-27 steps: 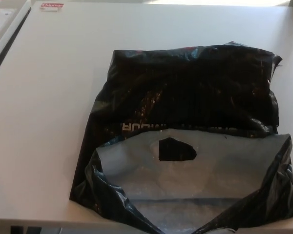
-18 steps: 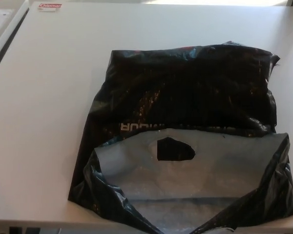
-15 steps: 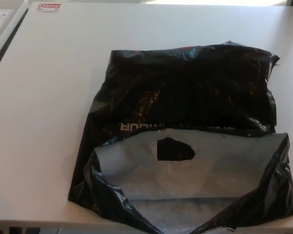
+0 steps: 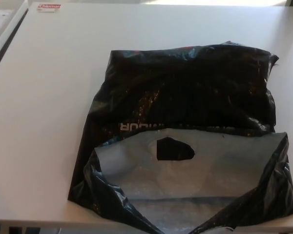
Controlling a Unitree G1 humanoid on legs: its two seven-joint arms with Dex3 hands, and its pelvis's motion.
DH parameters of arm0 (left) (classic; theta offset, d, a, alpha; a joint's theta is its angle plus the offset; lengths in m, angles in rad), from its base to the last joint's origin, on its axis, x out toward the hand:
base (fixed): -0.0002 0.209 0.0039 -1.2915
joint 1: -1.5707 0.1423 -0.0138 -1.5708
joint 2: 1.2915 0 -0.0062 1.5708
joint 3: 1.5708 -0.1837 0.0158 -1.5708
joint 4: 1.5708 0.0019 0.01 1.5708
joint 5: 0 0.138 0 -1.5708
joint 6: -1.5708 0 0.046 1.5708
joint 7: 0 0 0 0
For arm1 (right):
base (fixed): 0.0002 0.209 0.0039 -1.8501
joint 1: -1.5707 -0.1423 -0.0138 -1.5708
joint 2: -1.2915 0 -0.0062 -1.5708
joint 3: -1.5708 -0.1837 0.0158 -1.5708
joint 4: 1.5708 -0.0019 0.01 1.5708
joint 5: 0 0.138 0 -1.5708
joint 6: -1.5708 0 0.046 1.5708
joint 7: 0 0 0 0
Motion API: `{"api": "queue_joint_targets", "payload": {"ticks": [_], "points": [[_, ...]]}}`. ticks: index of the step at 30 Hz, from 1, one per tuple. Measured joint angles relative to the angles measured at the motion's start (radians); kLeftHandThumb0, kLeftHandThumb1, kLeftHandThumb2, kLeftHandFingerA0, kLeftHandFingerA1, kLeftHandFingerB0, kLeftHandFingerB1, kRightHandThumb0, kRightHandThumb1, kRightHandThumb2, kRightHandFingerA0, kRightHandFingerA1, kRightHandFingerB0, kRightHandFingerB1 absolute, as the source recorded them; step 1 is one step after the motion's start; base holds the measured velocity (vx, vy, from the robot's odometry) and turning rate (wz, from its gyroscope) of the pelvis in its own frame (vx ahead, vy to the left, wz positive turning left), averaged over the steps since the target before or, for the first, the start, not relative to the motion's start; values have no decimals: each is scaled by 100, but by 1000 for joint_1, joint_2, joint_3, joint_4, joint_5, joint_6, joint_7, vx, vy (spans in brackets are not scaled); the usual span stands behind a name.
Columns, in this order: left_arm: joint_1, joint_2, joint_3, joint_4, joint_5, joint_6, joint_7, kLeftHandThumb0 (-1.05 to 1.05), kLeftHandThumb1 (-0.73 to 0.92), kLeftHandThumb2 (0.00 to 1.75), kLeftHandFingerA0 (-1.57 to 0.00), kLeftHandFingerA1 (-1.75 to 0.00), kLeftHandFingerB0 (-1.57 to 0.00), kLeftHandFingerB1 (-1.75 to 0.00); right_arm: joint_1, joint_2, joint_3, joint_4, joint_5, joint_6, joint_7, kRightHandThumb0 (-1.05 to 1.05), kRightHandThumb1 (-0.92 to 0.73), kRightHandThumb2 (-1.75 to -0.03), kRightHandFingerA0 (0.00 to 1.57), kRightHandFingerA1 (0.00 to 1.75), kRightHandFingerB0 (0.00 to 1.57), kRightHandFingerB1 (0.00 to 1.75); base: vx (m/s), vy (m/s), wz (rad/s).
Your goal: A plastic bag is kept infront of the robot in the middle of the desk and the robot uses both its hands to grab it from the top and lifts it up and then releases it.
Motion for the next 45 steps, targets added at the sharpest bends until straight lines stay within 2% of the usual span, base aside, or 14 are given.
{"api": "queue_joint_targets", "payload": {"ticks": [3, 4, 6, 8, 13, 19, 21, 32, 33, 35, 38, 39, 40, 45], "points": [[30, -12, -13, -47, 0, -33, -1, -15, 53, 56, -98, -68, -47, -38, 16, -11, 0, -43, -29, -23, -38, -52, -49, -83, 64, 111, 46, 69, 0, 0, 0], [34, -14, -16, -55, 0, -40, -1, -15, 53, 56, -90, -56, -48, -38, 18, -14, 0, -51, -35, -28, -46, -40, -53, -57, 56, 133, 49, 68, 0, 0, 0], [53, -24, -26, -82, 0, -65, -2, -13, 53, 56, -90, -58, -49, -38, 21, -23, 0, -83, -59, -52, -79, -42, -44, -82, 74, 116, 59, 73, 0, 0, 0], [66, -27, -31, -100, 0, -83, -2, -14, 53, 55, -84, -50, -49, -38, 21, -29, 0, -106, -77, -73, -105, -35, -49, -56, 61, 137, 60, 72, 0, 0, 0], [87, -30, -41, -132, 0, -116, -2, -13, 53, 55, -73, -47, -51, -39, 13, -52, 1, -159, -123, -119, -175, -39, -51, -58, 67, 146, 65, 83, 0, 0, 0], [98, -30, -52, -158, -1, -155, -2, -15, 54, 56, -91, -56, -51, -39, 4, -85, 0, -243, -179, -174, -265, -35, -55, -56, 48, 146, 51, 91, 0, 0, 0], [105, -30, -56, -171, -1, -172, -2, -15, 53, 55, -68, -46, -51, -38, 8, -101, -3, -285, -202, -195, -300, -38, -57, -54, 42, 150, 51, 94, 0, 0, 0], [132, -29, -66, -263, -4, -269, -5, -20, 49, 60, -57, -51, -49, -43, -1, -150, -57, -386, -281, -343, -462, -39, -56, -52, 37, 151, 44, 92, 0, 0, 0], [130, -28, -61, -272, -3, -285, -5, -19, 50, 59, -57, -49, -50, -43, -4, -153, -67, -383, -286, -363, -481, -53, -46, -80, 45, 102, 40, 75, 0, 0, 0], [126, -25, -53, -286, -1, -309, -5, -19, 50, 59, -59, -49, -51, -42, -9, -155, -82, -380, -293, -391, -507, -48, -53, -54, 21, 108, 24, 59, 0, 0, 0], [101, -12, -38, -294, -1, -343, -6, -26, 48, 62, -54, -46, -48, -43, -14, -155, -104, -364, -271, -440, -515, -50, -49, -55, 28, 68, 11, 36, 0, 0, 0], [96, -6, -40, -298, -4, -344, -8, -25, 47, 61, -52, -44, -45, -41, -13, -155, -109, -358, -259, -452, -510, -61, -42, -74, 76, 117, 4, 23, 0, 0, 0], [95, 6, -49, -318, -14, -339, -14, -27, 46, 62, -52, -44, -45, -41, -10, -154, -117, -352, -239, -462, -496, -62, -40, -76, 60, 82, 2, 15, 0, 0, 0], [106, 37, -84, -397, -47, -275, -40, -35, 53, 57, -53, -39, -34, -32, 14, -146, -139, -357, -184, -442, -415, -86, -49, -80, 3, 41, 0, 0, 0, 0, 0]]}}
